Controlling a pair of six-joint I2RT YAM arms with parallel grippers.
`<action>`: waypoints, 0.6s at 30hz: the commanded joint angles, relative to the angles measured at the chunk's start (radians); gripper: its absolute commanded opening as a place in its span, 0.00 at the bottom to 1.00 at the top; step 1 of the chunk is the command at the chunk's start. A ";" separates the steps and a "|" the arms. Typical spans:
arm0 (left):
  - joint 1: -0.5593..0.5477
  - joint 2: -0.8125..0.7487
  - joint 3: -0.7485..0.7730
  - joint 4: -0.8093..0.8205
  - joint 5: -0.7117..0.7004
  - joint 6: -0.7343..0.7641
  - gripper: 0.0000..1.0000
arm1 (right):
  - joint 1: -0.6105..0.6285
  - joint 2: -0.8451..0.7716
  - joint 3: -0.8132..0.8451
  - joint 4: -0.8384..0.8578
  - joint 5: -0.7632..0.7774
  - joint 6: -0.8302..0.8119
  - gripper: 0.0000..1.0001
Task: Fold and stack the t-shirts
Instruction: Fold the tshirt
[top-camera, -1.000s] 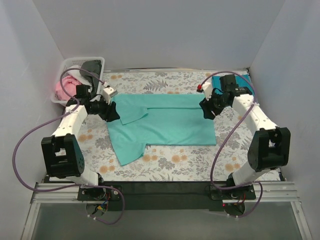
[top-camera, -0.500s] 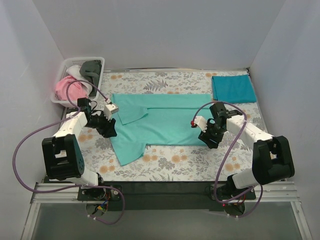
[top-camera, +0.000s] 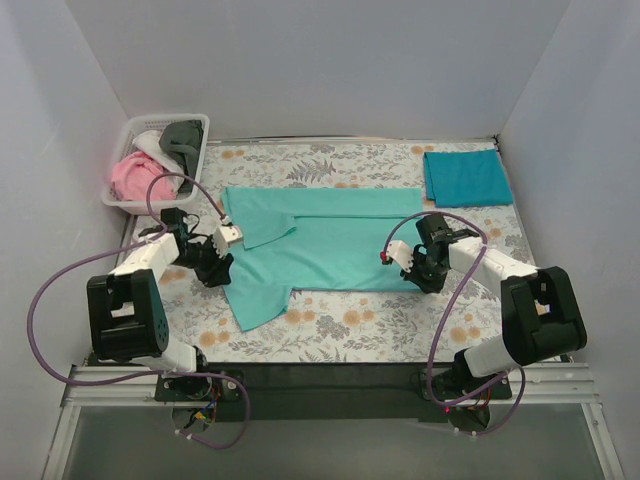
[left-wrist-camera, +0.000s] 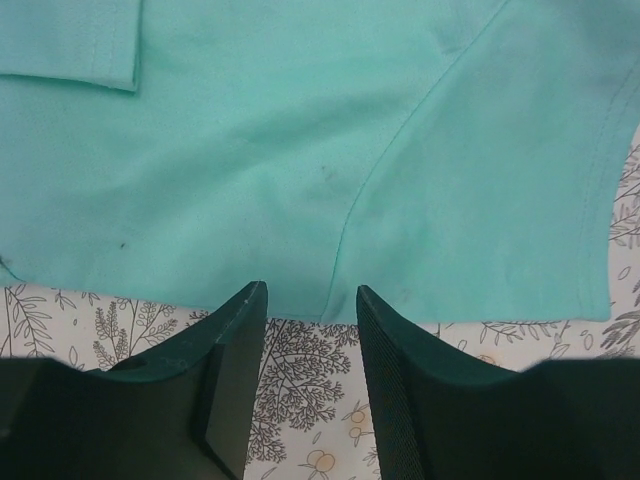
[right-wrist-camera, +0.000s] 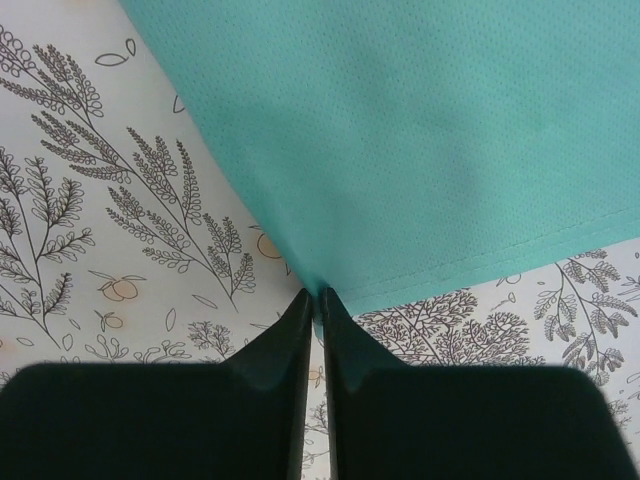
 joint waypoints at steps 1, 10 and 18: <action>-0.019 -0.017 -0.040 0.028 -0.041 0.092 0.39 | 0.008 0.008 -0.005 0.033 0.014 -0.001 0.12; -0.045 -0.035 -0.155 0.121 -0.084 0.137 0.35 | 0.009 0.019 0.005 0.033 0.009 0.011 0.01; -0.045 -0.029 -0.189 0.137 -0.150 0.181 0.07 | 0.009 0.005 -0.007 0.030 0.028 0.005 0.01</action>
